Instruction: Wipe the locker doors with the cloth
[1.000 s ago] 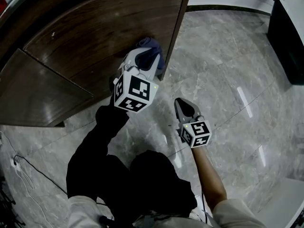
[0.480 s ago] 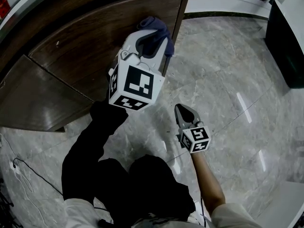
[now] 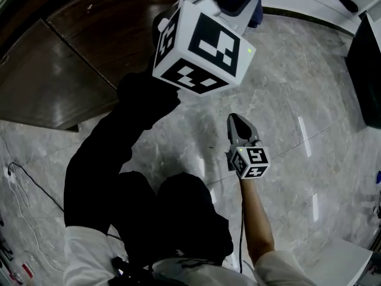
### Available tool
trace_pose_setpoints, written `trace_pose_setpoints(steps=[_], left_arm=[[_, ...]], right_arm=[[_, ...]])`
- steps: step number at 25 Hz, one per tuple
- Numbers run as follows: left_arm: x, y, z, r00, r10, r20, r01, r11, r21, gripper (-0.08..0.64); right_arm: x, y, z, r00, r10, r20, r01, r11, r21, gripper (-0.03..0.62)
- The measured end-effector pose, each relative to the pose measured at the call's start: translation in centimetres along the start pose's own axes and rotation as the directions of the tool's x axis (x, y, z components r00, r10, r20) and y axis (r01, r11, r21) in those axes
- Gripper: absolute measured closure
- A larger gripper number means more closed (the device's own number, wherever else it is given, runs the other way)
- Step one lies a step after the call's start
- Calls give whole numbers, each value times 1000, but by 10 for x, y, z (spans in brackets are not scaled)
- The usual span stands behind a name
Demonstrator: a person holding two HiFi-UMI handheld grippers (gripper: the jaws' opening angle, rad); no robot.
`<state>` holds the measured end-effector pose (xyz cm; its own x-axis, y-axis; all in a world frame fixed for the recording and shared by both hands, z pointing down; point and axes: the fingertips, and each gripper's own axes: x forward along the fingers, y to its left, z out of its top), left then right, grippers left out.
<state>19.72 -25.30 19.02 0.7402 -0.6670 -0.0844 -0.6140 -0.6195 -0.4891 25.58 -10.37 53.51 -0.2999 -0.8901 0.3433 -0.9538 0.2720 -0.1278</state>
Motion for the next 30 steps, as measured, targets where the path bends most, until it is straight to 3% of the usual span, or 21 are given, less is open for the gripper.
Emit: trace_pose_setpoints(steps=[12,20,30], left_arm=[[7,-50,-75,989,-75,-131,82,995,49,492],[10,-77,-112,975,-120,-188,126,992,20,492],[6,-117,-177,936,-200,-291,201,979,-25,492]], right_arm=[[-1,3,-14,1000,-7,-26,7,1000,16,568],[0,-3,-18,999,-15,-34,15,1000,7,568],[6,-2,-24,998,6,-56,-7,1000,-1,568]])
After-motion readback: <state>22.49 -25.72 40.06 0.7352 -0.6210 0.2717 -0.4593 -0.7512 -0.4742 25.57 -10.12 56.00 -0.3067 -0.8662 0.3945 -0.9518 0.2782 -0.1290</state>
